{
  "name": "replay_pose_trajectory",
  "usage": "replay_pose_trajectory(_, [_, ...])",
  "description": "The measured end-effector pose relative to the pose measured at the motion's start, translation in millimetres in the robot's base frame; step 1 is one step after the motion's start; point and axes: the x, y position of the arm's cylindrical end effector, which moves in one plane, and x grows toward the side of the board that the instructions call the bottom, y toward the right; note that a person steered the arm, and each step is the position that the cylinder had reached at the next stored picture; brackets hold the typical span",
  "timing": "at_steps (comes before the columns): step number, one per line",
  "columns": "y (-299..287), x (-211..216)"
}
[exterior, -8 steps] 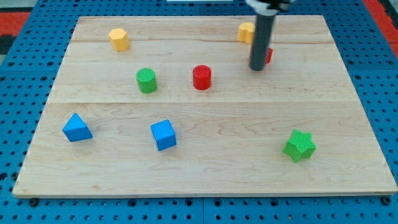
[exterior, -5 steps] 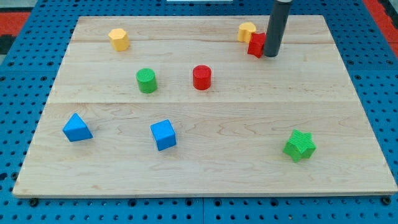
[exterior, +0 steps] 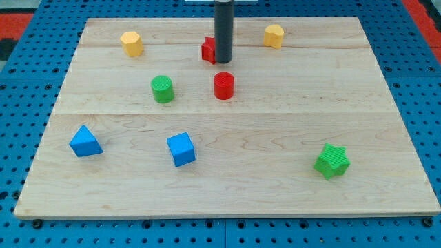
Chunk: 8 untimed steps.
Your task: Move the red star towards the top center of the board
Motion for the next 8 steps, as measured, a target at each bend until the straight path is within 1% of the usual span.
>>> replay_pose_trajectory(1, [-22.6, 3.6])
replay_pose_trajectory(2, [-54.9, -28.3])
replay_pose_trajectory(3, [-42.9, -43.1])
replay_pose_trajectory(4, [-42.9, -19.9])
replay_pose_trajectory(5, [-81.4, -20.0])
replay_pose_trajectory(6, [-124.6, -82.7])
replay_pose_trajectory(7, [-123.4, -120.4])
replay_pose_trajectory(8, [-69.2, -118.5])
